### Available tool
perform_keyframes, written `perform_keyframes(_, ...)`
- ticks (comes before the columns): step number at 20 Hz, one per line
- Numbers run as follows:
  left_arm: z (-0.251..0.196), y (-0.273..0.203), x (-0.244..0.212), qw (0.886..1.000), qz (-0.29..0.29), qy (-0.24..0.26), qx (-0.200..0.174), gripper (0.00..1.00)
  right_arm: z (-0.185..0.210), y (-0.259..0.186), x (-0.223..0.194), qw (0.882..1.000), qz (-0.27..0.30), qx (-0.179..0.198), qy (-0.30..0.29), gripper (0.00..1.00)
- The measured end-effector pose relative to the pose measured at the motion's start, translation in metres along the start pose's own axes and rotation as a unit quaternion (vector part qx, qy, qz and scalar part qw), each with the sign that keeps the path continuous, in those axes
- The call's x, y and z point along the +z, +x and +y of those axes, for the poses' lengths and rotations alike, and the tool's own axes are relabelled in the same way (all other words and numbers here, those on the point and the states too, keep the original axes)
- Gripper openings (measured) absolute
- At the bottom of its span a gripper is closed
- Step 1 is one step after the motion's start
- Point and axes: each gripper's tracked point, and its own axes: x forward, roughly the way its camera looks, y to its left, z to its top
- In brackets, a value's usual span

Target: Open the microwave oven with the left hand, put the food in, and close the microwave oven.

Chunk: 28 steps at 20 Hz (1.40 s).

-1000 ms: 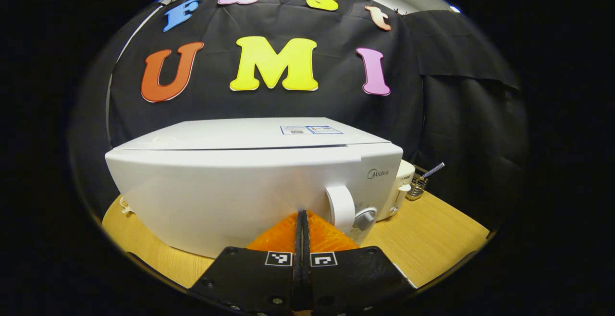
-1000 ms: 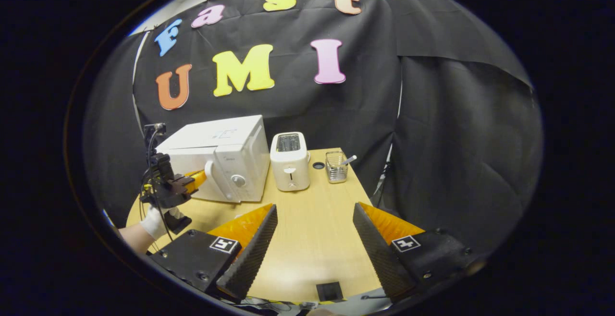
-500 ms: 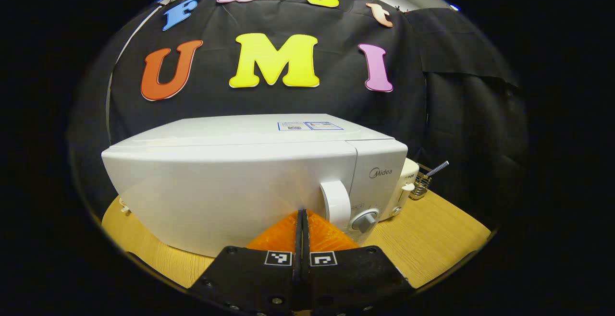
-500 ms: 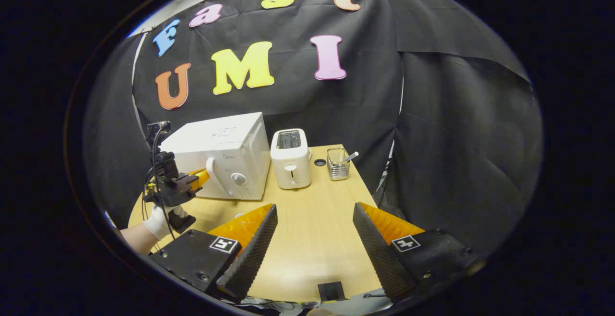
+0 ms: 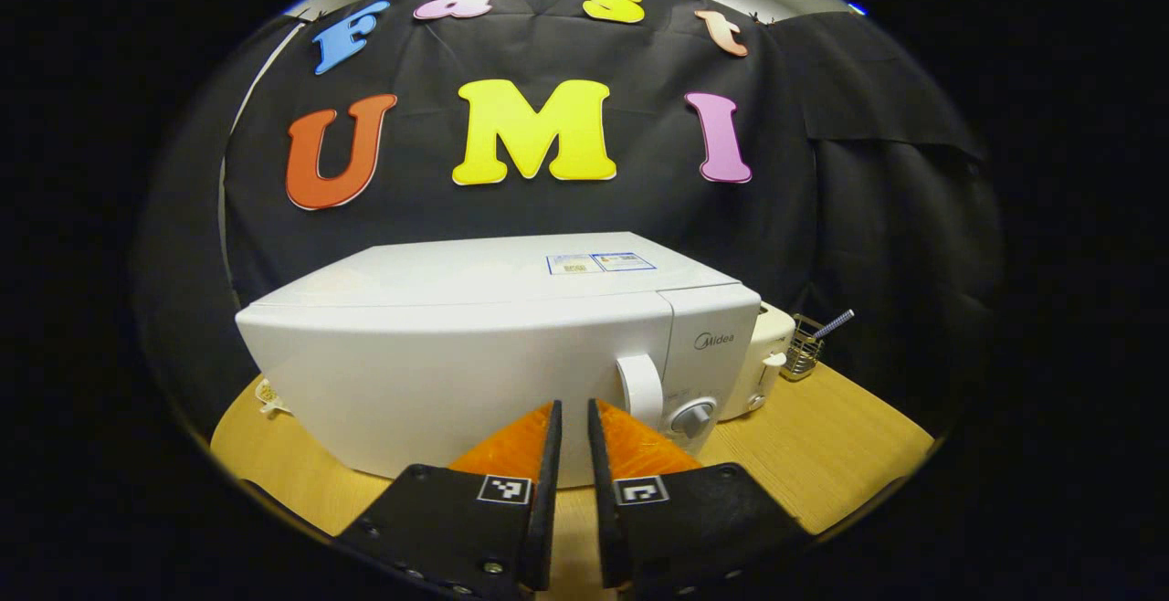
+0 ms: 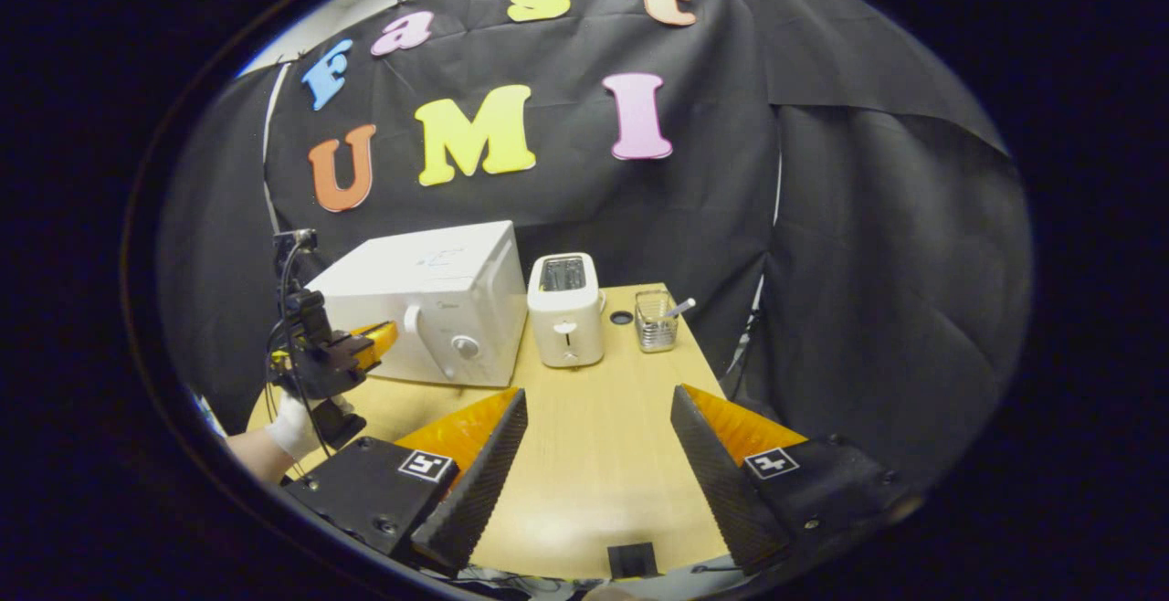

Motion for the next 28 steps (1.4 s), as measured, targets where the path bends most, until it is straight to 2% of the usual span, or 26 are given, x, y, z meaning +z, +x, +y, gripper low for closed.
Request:
perform_keyframes(2, 0.000, -0.025, 0.010, 1.000, -0.001, 0.009, 0.004, 0.21, 0.005, 0.005, 0.006, 1.000, -0.009, 0.020, -0.009, 1.00)
perform_keyframes(4, 0.001, -0.051, 0.022, 1.000, -0.008, 0.017, 0.018, 0.96, 0.010, 0.007, 0.015, 0.999, -0.023, 0.040, -0.020, 1.00)
perform_keyframes(5, 0.006, -0.061, 0.027, 0.999, -0.012, 0.025, 0.034, 0.94, 0.013, 0.009, 0.019, 0.998, -0.029, 0.052, -0.023, 1.00)
perform_keyframes(9, 0.013, -0.116, 0.053, 0.996, -0.018, 0.035, 0.085, 0.96, 0.030, 0.011, 0.038, 0.993, -0.056, 0.101, -0.026, 1.00)
perform_keyframes(11, 0.014, -0.146, 0.073, 0.994, -0.035, 0.034, 0.099, 0.96, 0.041, 0.010, 0.044, 0.990, -0.069, 0.115, -0.037, 1.00)
perform_keyframes(12, 0.011, -0.158, 0.086, 0.994, -0.047, 0.036, 0.094, 0.96, 0.045, 0.007, 0.050, 0.989, -0.081, 0.116, -0.040, 1.00)
perform_keyframes(14, 0.010, -0.183, 0.107, 0.993, -0.065, 0.050, 0.086, 0.95, 0.053, -0.001, 0.061, 0.988, -0.100, 0.114, -0.035, 1.00)
perform_keyframes(15, 0.010, -0.195, 0.118, 0.992, -0.075, 0.056, 0.081, 0.95, 0.057, -0.003, 0.066, 0.988, -0.109, 0.111, -0.026, 0.90)
perform_keyframes(16, 0.013, -0.205, 0.126, 0.992, -0.078, 0.059, 0.079, 0.95, 0.062, -0.008, 0.073, 0.987, -0.116, 0.109, -0.014, 1.00)
perform_keyframes(20, 0.025, -0.239, 0.153, 0.992, -0.097, 0.042, 0.067, 0.95, 0.084, -0.035, 0.094, 0.984, -0.151, 0.095, -0.003, 1.00)
perform_keyframes(21, 0.033, -0.246, 0.159, 0.992, -0.103, 0.034, 0.070, 0.95, 0.088, -0.043, 0.100, 0.983, -0.161, 0.089, -0.004, 0.90)
perform_keyframes(22, 0.041, -0.251, 0.162, 0.991, -0.107, 0.030, 0.075, 0.95, 0.093, -0.051, 0.106, 0.981, -0.173, 0.085, -0.008, 1.00)
perform_keyframes(28, 0.082, -0.279, 0.180, 0.988, -0.120, 0.000, 0.093, 0.95, 0.116, -0.090, 0.133, 0.975, -0.213, 0.062, -0.008, 1.00)
